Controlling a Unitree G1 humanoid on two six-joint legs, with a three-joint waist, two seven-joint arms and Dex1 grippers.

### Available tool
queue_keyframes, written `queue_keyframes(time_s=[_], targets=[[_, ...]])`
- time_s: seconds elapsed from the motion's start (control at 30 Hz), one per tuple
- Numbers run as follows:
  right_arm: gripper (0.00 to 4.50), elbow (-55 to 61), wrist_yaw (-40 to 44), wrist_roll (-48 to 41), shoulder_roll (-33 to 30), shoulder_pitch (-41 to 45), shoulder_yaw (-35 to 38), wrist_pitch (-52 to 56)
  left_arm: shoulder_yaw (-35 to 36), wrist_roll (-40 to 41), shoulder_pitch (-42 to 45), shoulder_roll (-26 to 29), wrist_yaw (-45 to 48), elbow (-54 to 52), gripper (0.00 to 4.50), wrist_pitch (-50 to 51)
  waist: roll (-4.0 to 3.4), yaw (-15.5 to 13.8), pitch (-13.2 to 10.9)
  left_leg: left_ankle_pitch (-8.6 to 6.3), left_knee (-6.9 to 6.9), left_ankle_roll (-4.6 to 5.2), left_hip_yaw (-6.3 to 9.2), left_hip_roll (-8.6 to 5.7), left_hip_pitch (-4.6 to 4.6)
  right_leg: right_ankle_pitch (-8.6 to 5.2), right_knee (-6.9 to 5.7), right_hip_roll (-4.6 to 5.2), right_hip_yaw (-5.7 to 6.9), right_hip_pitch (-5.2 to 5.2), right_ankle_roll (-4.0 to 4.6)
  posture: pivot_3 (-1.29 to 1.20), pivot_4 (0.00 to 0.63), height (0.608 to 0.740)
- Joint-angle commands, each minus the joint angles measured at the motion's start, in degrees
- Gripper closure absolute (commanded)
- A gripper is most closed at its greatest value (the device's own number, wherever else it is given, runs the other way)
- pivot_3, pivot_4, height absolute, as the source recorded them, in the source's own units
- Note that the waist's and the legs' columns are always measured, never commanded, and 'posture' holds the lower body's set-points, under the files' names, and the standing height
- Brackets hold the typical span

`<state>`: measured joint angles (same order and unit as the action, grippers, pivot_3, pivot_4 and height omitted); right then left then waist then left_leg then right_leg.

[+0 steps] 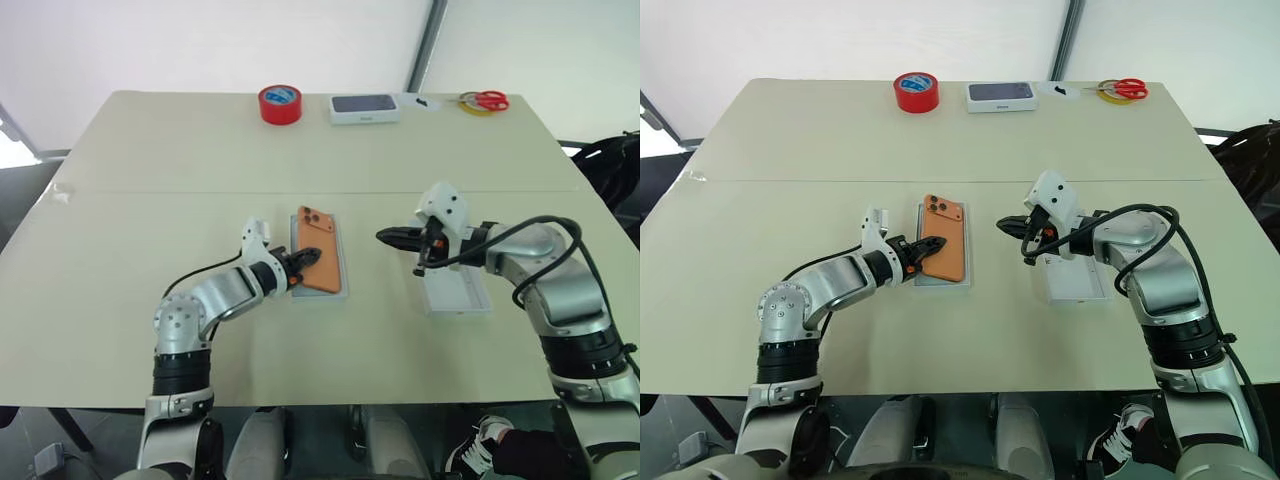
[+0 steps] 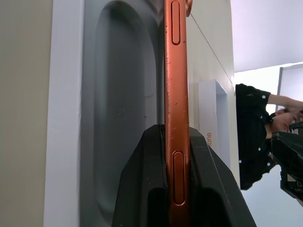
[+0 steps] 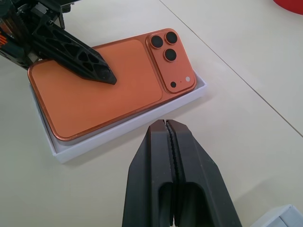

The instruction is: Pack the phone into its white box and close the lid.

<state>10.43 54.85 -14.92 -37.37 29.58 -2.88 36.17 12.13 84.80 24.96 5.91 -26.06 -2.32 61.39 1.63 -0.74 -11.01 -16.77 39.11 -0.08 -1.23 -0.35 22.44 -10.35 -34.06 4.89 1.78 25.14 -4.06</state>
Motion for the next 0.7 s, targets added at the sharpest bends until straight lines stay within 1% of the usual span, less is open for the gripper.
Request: queue_keyframes(time_s=[0.03, 0.07, 0.13, 0.17, 0.2, 0.27, 0.37, 0.53, 0.6, 0.67, 0.7], targets=[[4.5, 2.33, -0.26, -0.99, -1.02, 0.49, 0.88, -0.88, -0.33, 0.36, 1.41, -0.1, 1.74, -1.0, 4.45, -0.85, 0.0, 0.0, 0.0, 0.0, 0.0, 0.0, 0.0, 0.0, 0.0, 0.0, 0.0, 0.0, 0.0, 0.0, 0.0, 0.0, 0.15, 0.732], [4.5, 2.3, -0.3, -0.95, -1.03, 0.52, 0.83, -0.86, -0.29, 0.33, 1.42, -0.04, 1.82, -0.97, 4.45, -0.81, 0.0, 0.0, 0.0, 0.0, 0.0, 0.0, 0.0, 0.0, 0.0, 0.0, 0.0, 0.0, 0.0, 0.0, 0.0, 0.0, 0.15, 0.732], [4.5, 2.27, -0.35, -0.87, -1.04, 0.6, 0.73, -0.86, -0.12, 0.71, 1.37, 0.22, 1.77, -1.26, 3.49, -0.63, 0.0, -0.01, 0.0, 0.0, 0.0, 0.0, 0.0, 0.02, 0.0, 0.0, 0.0, 0.0, 0.0, 0.0, 0.0, 0.0, 0.15, 0.732], [4.5, 2.27, -0.39, -0.83, -1.06, 0.61, 0.67, -0.86, -0.01, 1.04, 1.34, 0.42, 1.65, -1.5, 3.24, -0.51, 0.0, -0.01, 0.0, 0.0, 0.0, 0.0, 0.0, 0.02, 0.0, 0.0, 0.0, 0.0, 0.0, 0.0, 0.0, 0.0, 0.15, 0.732], [4.5, 2.23, -0.39, -0.73, -1.12, 0.59, 0.59, -0.96, 0.18, 1.74, 1.33, 0.78, 1.4, -1.98, 2.67, -0.33, 0.0, -0.01, 0.0, 0.0, 0.0, 0.0, 0.0, 0.02, 0.0, 0.0, 0.0, 0.0, 0.0, 0.0, 0.0, 0.0, 0.15, 0.732], [4.5, 2.2, -0.4, -0.55, -1.23, 0.48, 0.4, -1.11, 0.68, 3.62, 1.18, 1.82, 0.81, -3.29, 1.74, 0.08, 0.0, 0.0, 0.0, 0.0, 0.0, 0.0, 0.0, 0.02, 0.0, 0.0, 0.0, 0.0, 0.0, 0.0, 0.0, 0.0, 0.15, 0.732], [4.5, 2.07, -0.37, -0.42, -1.27, 0.46, 0.11, -1.31, 0.83, 7.02, 0.63, 4.98, 0.36, -5.45, 1.74, 1.09, 0.0, 0.06, 0.0, 0.0, 0.0, 0.0, 0.02, 0.05, 0.0, 0.0, 0.0, 0.0, 0.0, 0.0, 0.0, 0.0, 0.15, 0.732], [4.5, 1.42, -0.18, -0.19, -0.73, 1.1, -0.92, -1.82, 0.53, 12.2, -0.72, 15.12, 1.15, -9.73, 1.74, 3.6, 0.0, 0.08, 0.0, 0.0, -0.01, 0.0, 0.01, 0.1, -0.01, 0.0, -0.02, -0.05, -0.01, 0.02, 0.0, 0.0, 0.15, 0.732], [4.5, 1.16, -0.18, -0.13, -0.36, 1.49, -1.59, -2.07, 0.95, 13.69, -1.08, 19.59, 2.96, -11.75, 1.74, 4.08, 0.0, 0.08, 0.0, 0.0, -0.01, 0.0, 0.02, 0.11, -0.01, -0.01, -0.02, -0.05, -0.01, 0.02, 0.01, 0.0, 0.15, 0.732], [4.5, 0.91, -0.21, 0.11, 0.05, 1.91, -2.58, -2.49, 0.72, 13.64, -1.41, 23.85, 4.14, -12.84, 1.74, 4.26, -0.02, 0.06, -0.01, 0.0, -0.01, -0.01, 0.0, 0.1, -0.02, -0.02, -0.02, -0.05, -0.04, 0.02, 0.02, 0.0, 0.15, 0.732], [4.5, 0.78, -0.4, 0.39, 0.39, 2.25, -3.29, -2.68, 0.45, 11.68, -1.53, 26.06, 5.19, -13.3, 1.74, 4.57, -0.02, 0.02, -0.01, 0.0, -0.01, -0.01, 0.01, 0.1, -0.02, -0.02, -0.01, -0.05, -0.03, 0.01, 0.02, 0.0, 0.15, 0.732]])
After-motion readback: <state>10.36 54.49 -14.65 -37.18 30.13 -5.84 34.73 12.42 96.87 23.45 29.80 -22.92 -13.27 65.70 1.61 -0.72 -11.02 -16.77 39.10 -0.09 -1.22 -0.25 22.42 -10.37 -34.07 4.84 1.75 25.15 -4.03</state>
